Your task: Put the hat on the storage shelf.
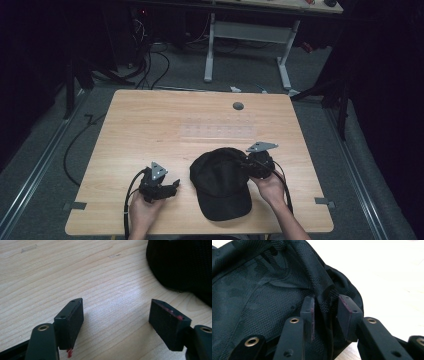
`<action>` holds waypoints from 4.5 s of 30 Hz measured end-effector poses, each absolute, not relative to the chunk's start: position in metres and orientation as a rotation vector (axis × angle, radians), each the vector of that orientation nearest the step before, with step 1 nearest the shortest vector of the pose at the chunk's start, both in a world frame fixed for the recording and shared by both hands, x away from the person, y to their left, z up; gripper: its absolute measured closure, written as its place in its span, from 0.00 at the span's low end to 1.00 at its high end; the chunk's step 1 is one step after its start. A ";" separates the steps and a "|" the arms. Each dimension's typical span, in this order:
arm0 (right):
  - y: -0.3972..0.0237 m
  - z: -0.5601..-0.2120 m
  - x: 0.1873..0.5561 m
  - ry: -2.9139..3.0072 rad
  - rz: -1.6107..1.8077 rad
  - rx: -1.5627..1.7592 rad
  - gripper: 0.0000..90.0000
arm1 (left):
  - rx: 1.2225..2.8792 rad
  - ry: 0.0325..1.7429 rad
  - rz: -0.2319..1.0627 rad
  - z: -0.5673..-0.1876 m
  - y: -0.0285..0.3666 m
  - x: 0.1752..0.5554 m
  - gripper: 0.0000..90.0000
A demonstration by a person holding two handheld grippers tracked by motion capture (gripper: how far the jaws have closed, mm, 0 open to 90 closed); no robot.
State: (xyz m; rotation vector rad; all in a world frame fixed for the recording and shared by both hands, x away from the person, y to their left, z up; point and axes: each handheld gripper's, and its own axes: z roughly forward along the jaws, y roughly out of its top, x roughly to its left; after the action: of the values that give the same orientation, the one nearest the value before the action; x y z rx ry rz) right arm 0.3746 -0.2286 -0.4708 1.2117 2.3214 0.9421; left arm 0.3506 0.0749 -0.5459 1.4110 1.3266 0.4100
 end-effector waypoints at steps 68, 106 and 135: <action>-0.255 -0.413 0.354 2.277 1.227 0.957 0.97 | 1.414 1.331 0.421 -0.546 0.073 0.350 0.31; -0.262 -0.381 0.351 2.197 1.389 0.873 0.97 | 1.439 1.159 -0.049 -0.493 0.056 0.336 0.20; -0.257 -0.381 0.345 2.214 1.500 0.742 0.97 | 1.506 1.035 -0.152 -0.477 0.023 0.338 0.20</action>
State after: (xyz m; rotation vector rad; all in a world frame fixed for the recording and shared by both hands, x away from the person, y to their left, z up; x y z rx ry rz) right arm 0.3455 -0.2567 -0.3807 0.7421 2.2139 1.4995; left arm 0.3380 0.0229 -0.4769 1.5061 1.0348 -0.1519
